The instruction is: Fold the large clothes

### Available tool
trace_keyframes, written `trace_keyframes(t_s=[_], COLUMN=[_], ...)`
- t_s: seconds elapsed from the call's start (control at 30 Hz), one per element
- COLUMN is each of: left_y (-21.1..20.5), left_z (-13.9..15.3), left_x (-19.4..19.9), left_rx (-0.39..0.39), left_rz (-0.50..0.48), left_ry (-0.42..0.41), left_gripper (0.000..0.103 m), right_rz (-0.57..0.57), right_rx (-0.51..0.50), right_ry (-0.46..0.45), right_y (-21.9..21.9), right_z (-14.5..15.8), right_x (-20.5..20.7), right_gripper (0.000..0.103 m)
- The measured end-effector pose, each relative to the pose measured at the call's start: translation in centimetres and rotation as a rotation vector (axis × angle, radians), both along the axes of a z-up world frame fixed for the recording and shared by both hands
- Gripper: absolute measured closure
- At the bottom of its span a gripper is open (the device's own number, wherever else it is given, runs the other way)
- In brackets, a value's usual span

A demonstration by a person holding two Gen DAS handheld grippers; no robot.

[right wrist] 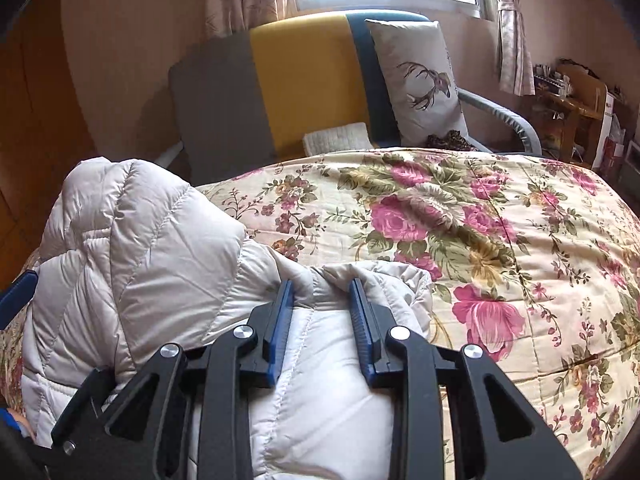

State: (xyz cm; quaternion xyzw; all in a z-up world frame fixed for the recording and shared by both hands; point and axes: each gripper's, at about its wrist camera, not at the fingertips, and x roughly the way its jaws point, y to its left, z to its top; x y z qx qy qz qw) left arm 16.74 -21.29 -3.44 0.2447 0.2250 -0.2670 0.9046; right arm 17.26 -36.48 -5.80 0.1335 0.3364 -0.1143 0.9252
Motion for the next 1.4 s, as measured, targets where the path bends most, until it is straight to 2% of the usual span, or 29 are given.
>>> trace_keyframes(t_s=[0.1, 0.2, 0.27, 0.33, 0.43, 0.5, 0.73, 1.0, 1.4], left_y=[0.1, 0.2, -0.4, -1.4, -2.9, -3.5, -3.5, -2.3, 2.4], left_z=[2.2, 3.8, 3.8, 3.1, 0.5, -1.2, -4.4, -3.6, -0.6], left_x=[2.0, 5.4, 8.4, 10.9, 12.4, 12.7, 14.9, 13.1, 5.8], left_rx=[-0.035, -0.084, -0.087, -0.045, 0.061, 0.097, 0.036, 0.013, -0.082], left_rz=[-0.001, 0.096, 0.158, 0.19, 0.193, 0.187, 0.206, 0.232, 0.191], left_ry=[0.108, 0.187, 0.258, 0.281, 0.254, 0.241, 0.3, 0.241, 0.24], left_gripper=[0.012, 0.014, 0.02, 0.02, 0.018, 0.015, 0.012, 0.012, 0.01], right_rz=[-0.008, -0.014, -0.016, -0.023, -0.044, -0.058, -0.094, -0.082, -0.078], right_rx=[-0.001, 0.011, 0.015, 0.022, 0.054, 0.077, 0.06, 0.023, -0.016], right_ry=[0.001, -0.005, -0.004, -0.003, 0.001, 0.005, 0.046, 0.043, 0.009], right_y=[-0.1, 0.0, 0.0, -0.2, -0.6, -1.1, -1.3, -0.8, -0.4], right_z=[-0.3, -0.5, -0.5, -0.5, -0.6, -0.7, -1.2, -1.3, -0.7], right_x=[-0.2, -0.4, -0.5, -0.6, -0.8, -0.7, 0.5, 0.4, -0.3], right_gripper=[0.074, 0.074, 0.074, 0.074, 0.074, 0.074, 0.074, 0.073, 0.071])
